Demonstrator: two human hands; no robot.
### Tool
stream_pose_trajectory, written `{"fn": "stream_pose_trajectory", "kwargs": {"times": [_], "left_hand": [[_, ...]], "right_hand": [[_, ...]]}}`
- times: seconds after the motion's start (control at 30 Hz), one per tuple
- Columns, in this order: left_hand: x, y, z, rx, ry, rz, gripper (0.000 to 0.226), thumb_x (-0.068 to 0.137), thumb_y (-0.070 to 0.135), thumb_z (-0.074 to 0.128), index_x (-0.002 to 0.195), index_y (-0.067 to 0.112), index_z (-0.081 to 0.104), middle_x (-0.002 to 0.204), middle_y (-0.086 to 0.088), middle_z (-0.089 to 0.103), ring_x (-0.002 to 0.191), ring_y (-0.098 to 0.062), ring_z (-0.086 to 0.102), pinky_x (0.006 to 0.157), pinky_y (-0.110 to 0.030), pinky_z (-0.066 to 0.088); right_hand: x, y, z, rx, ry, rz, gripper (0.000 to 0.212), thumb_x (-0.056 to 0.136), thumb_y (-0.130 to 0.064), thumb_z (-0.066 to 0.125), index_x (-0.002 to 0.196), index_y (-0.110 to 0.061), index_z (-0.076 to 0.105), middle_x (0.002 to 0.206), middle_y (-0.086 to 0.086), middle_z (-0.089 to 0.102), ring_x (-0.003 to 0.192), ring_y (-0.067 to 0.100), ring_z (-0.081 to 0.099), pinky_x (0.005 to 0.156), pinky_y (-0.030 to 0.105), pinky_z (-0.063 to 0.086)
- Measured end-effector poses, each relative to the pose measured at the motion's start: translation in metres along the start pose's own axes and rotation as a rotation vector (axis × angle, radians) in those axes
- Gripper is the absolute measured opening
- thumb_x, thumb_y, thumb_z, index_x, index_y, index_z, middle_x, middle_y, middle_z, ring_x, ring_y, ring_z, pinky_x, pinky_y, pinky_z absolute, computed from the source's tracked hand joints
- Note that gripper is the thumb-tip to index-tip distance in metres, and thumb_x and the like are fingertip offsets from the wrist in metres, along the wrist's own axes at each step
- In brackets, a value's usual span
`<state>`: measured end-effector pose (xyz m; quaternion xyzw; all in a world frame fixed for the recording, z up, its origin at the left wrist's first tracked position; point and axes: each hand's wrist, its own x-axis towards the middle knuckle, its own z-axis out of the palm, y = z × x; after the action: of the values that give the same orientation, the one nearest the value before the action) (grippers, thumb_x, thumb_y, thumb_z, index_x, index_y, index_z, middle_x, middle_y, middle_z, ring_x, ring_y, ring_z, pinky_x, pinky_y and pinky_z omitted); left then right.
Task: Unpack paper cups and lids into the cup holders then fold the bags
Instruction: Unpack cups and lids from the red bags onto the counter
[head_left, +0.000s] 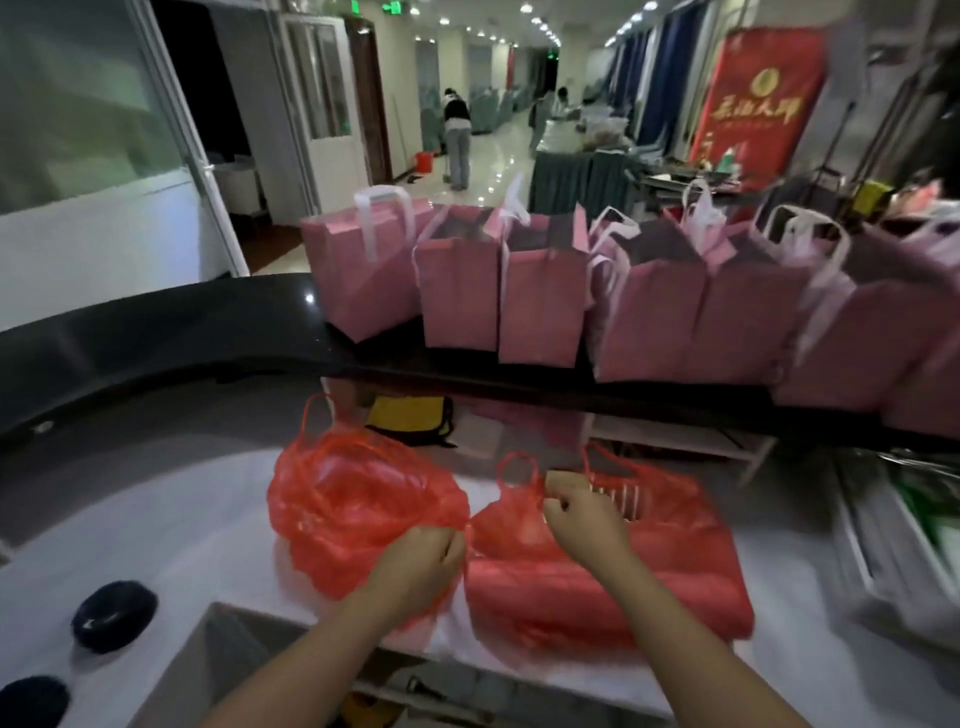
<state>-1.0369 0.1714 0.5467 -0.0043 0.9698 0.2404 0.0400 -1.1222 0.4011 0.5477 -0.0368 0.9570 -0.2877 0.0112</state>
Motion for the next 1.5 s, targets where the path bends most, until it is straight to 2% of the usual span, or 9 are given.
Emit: {"fn": "stream_pose_trajectory", "kwargs": {"times": [0.2,0.53,0.7,0.8,0.87,0.97,1.1,1.27,1.5], "left_hand": [[0.078,0.035,0.025,0.121,-0.006,0.075,0.039,0.092,0.035,0.046,0.067,0.006,0.053,0.066,-0.012,0.057,0.061,-0.023,0.051,0.057,-0.035,0.031],[0.164,0.017,0.043,0.083,-0.03,0.341,0.026,0.098,0.035,0.041,0.076,0.023,0.048,0.085,-0.005,0.065,0.082,-0.029,0.06,0.07,-0.041,0.044],[0.182,0.002,0.061,0.128,-0.055,0.414,0.027,0.092,0.037,0.031,0.086,0.023,0.054,0.095,-0.003,0.062,0.09,-0.028,0.056,0.073,-0.039,0.039],[0.186,-0.005,0.073,0.181,-0.085,0.386,0.028,0.096,0.036,0.036,0.099,0.021,0.06,0.103,-0.002,0.063,0.097,-0.027,0.056,0.079,-0.04,0.044],[0.189,-0.005,0.075,0.197,-0.087,0.377,0.03,0.096,0.036,0.035,0.103,0.022,0.06,0.105,-0.001,0.062,0.099,-0.026,0.055,0.081,-0.039,0.043],[0.19,-0.005,0.078,0.191,-0.093,0.35,0.031,0.095,0.036,0.035,0.105,0.023,0.061,0.106,0.001,0.062,0.099,-0.023,0.054,0.083,-0.038,0.042],[0.19,-0.001,0.076,0.166,-0.079,0.333,0.029,0.096,0.033,0.037,0.104,0.021,0.063,0.104,0.0,0.062,0.098,-0.023,0.053,0.082,-0.036,0.04],[0.192,0.011,0.071,0.161,-0.062,0.341,0.024,0.096,0.03,0.04,0.102,0.02,0.062,0.102,-0.001,0.063,0.096,-0.025,0.054,0.08,-0.037,0.039],[0.194,0.028,0.061,0.145,0.005,0.292,0.027,0.097,0.03,0.042,0.11,0.021,0.063,0.107,0.001,0.062,0.098,-0.024,0.055,0.089,-0.04,0.044]], "right_hand": [[0.039,0.035,-0.004,-0.113,-0.02,-0.026,0.013,0.087,-0.028,0.053,0.084,-0.021,0.063,0.091,0.007,0.072,0.086,0.032,0.067,0.063,0.033,0.041],[0.129,0.043,0.056,-0.489,-0.229,-0.112,0.023,0.09,-0.004,0.053,0.109,-0.012,0.062,0.115,0.011,0.057,0.108,0.033,0.057,0.089,0.042,0.047],[0.156,0.058,0.087,-0.694,-0.291,-0.137,0.034,0.097,-0.014,0.047,0.131,-0.012,0.05,0.129,0.01,0.052,0.121,0.029,0.05,0.096,0.04,0.038],[0.159,0.058,0.094,-0.746,-0.22,-0.093,0.035,0.087,-0.026,0.069,0.121,-0.016,0.063,0.115,0.006,0.06,0.107,0.026,0.059,0.089,0.036,0.045],[0.164,0.061,0.098,-0.799,-0.215,-0.083,0.037,0.091,-0.024,0.064,0.126,-0.014,0.059,0.119,0.007,0.058,0.111,0.027,0.057,0.092,0.038,0.044],[0.175,0.072,0.103,-0.811,-0.315,-0.036,0.042,0.1,-0.018,0.043,0.142,-0.014,0.039,0.137,0.012,0.046,0.128,0.032,0.043,0.103,0.046,0.034],[0.179,0.083,0.099,-0.817,-0.368,0.044,0.043,0.101,-0.021,0.04,0.144,-0.018,0.039,0.139,0.013,0.05,0.129,0.033,0.044,0.106,0.047,0.033],[0.176,0.081,0.076,-0.73,-0.318,-0.049,0.053,0.093,-0.018,0.055,0.143,-0.017,0.037,0.138,0.008,0.051,0.126,0.031,0.046,0.103,0.044,0.037],[0.176,0.053,0.013,-0.382,-0.126,-0.185,0.082,0.082,-0.042,0.074,0.15,-0.024,0.033,0.138,-0.002,0.049,0.128,0.024,0.047,0.102,0.039,0.04]]}}
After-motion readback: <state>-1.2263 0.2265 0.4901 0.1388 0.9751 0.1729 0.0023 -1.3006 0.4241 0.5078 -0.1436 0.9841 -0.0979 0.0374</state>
